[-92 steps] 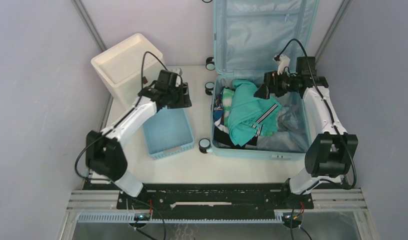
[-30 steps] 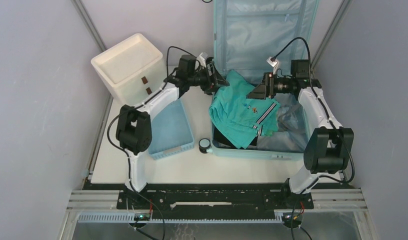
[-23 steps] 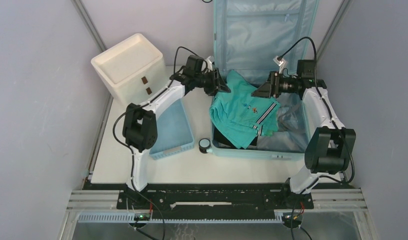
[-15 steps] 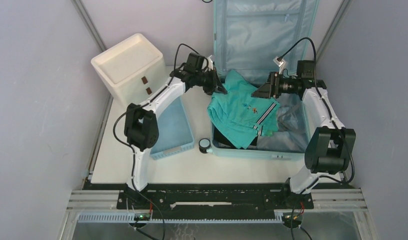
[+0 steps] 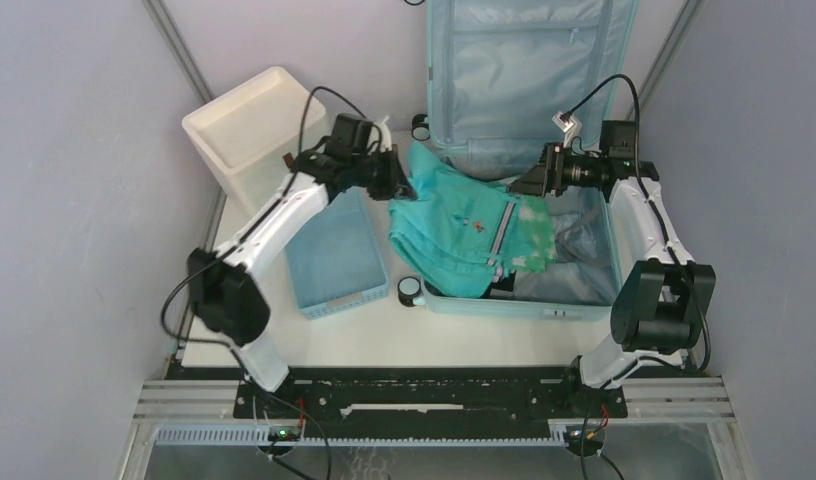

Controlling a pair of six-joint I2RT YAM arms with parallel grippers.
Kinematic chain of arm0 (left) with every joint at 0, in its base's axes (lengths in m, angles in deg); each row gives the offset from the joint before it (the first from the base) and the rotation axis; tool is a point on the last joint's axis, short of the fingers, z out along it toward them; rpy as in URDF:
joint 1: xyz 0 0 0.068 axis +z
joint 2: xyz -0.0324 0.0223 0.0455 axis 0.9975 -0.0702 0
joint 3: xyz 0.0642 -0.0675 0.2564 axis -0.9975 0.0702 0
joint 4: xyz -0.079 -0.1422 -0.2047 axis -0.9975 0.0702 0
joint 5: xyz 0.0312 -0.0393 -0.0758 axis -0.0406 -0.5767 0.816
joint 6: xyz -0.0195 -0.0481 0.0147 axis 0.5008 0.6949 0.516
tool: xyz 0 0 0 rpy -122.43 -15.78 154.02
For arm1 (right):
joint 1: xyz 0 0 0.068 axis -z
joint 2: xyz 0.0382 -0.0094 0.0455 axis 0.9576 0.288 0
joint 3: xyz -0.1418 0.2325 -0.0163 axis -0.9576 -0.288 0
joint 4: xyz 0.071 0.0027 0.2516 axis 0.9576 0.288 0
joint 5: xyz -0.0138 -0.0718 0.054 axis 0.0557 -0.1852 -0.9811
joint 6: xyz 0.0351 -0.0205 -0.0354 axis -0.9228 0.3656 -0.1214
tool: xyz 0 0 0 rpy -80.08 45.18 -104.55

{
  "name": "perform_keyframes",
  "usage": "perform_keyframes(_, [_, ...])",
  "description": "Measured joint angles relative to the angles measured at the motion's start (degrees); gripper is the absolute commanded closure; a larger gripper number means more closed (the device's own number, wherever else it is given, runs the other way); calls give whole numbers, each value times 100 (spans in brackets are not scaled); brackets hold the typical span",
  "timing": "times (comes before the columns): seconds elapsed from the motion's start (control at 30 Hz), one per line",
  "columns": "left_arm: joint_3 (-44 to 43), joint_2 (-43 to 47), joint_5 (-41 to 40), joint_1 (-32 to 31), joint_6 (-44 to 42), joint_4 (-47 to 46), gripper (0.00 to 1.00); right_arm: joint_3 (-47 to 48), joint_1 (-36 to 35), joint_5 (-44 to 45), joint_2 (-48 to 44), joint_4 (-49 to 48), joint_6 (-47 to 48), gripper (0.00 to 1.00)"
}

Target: Open, take out, and arrange the luggage

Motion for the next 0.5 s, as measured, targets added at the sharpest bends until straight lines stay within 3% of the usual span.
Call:
perform_keyframes(0.23, [1624, 1770, -741, 372, -260, -129, 100, -7, -2, 2, 0, 0, 4, 30])
perform_keyframes(0.5, [3497, 3075, -1357, 1209, -457, -492, 100, -7, -39, 15, 0, 0, 28, 30])
